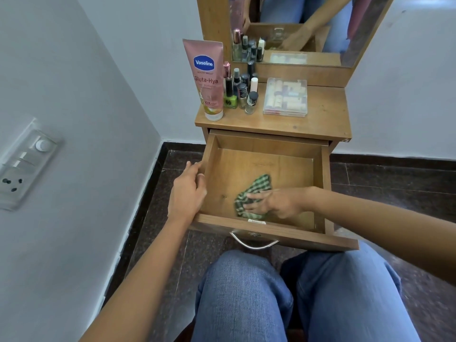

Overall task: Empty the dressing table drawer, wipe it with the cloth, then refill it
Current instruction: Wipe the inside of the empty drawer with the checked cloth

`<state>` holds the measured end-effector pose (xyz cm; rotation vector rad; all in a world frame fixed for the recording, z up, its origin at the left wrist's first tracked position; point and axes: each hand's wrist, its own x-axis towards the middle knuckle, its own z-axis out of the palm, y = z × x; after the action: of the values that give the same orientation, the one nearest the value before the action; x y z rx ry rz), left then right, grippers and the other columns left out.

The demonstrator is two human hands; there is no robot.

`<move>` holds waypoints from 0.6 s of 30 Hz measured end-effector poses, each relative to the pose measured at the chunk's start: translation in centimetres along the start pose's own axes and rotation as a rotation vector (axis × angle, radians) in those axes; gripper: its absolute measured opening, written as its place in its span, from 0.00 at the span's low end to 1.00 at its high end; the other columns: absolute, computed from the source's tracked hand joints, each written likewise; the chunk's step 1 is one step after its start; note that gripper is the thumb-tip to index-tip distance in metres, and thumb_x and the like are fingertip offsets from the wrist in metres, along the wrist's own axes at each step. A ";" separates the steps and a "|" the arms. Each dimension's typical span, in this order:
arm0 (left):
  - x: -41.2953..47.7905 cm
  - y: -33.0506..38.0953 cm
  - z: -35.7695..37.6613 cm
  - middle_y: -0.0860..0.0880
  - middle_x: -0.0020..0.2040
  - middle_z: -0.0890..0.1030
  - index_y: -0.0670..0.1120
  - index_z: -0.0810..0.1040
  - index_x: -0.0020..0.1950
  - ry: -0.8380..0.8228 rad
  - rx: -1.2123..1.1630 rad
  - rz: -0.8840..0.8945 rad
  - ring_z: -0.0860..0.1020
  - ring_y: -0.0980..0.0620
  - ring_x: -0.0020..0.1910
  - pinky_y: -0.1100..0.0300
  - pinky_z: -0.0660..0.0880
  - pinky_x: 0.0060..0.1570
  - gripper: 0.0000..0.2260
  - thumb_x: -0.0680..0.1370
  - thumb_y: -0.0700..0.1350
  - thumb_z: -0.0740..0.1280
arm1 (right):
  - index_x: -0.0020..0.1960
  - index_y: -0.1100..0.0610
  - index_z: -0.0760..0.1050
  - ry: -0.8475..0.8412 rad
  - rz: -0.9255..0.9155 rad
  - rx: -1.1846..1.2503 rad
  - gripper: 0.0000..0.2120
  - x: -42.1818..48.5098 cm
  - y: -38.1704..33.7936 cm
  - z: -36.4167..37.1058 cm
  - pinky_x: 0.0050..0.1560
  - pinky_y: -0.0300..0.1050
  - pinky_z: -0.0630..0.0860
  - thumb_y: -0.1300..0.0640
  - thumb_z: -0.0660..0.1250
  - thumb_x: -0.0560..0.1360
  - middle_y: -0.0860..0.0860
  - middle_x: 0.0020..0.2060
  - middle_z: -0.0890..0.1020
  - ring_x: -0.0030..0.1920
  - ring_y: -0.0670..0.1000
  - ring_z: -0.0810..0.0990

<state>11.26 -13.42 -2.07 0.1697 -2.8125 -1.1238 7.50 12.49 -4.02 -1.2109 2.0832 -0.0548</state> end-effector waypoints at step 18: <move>0.4 2.1 0.9 0.46 0.53 0.84 0.47 0.77 0.66 -0.166 0.163 0.136 0.82 0.48 0.48 0.53 0.79 0.50 0.15 0.80 0.45 0.64 | 0.66 0.55 0.75 0.624 0.294 0.570 0.18 -1.1 -0.4 0.7 0.73 0.46 0.61 0.65 0.63 0.77 0.48 0.67 0.75 0.70 0.48 0.69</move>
<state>10.58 -11.41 -1.22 -0.1060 -3.0079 -0.9196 8.55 13.31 -3.82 -0.5653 2.4911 -0.9228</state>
